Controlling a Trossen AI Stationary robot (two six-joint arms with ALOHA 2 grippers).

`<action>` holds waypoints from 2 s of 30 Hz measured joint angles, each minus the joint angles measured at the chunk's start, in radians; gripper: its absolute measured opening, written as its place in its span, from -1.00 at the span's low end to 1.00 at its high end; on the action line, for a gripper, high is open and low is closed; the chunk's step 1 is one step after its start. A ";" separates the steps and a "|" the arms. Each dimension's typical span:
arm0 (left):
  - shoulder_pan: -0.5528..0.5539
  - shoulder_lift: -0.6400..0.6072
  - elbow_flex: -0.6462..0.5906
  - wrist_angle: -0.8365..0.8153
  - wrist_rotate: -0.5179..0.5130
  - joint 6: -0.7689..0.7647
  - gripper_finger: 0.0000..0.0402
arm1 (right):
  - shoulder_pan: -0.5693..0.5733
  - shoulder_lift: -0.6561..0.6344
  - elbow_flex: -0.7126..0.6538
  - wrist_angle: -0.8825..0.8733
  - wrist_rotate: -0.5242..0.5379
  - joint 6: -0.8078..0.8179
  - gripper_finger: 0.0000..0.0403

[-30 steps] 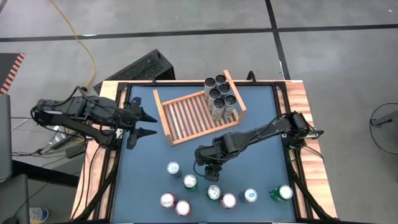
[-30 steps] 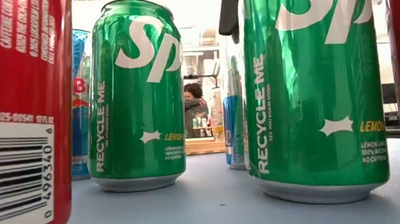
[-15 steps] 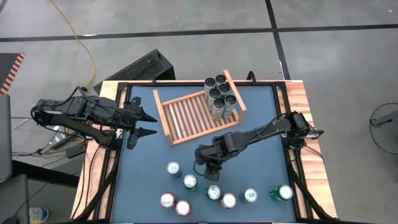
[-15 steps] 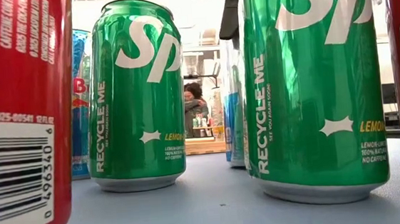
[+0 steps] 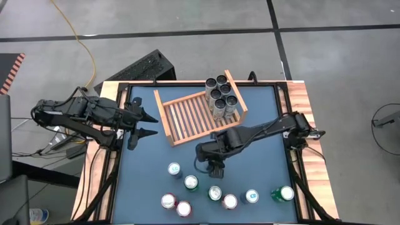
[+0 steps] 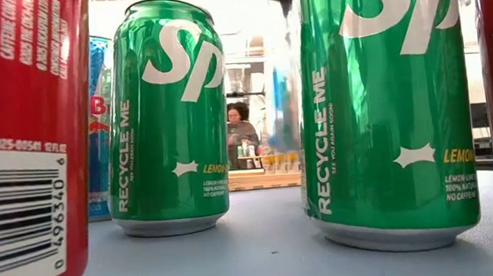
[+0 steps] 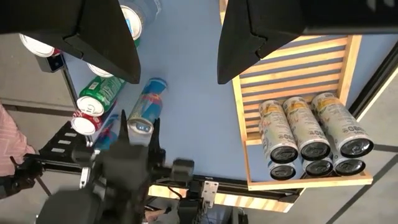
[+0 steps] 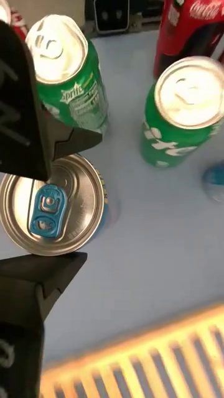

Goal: Place canned beverage on shelf
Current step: Put the blue soda can on the shelf

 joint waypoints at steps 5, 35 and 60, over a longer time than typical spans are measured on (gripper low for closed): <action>0.000 0.000 0.000 0.000 0.000 0.026 0.00 | -0.026 0.000 0.118 -0.116 0.101 -0.218 -0.46; 0.090 0.050 -0.005 0.009 0.006 0.110 0.00 | -0.419 0.198 0.171 -0.041 0.048 -0.968 -0.45; 0.125 0.050 -0.005 0.010 0.028 0.134 0.06 | -0.418 0.194 0.171 -0.062 0.026 -0.959 0.29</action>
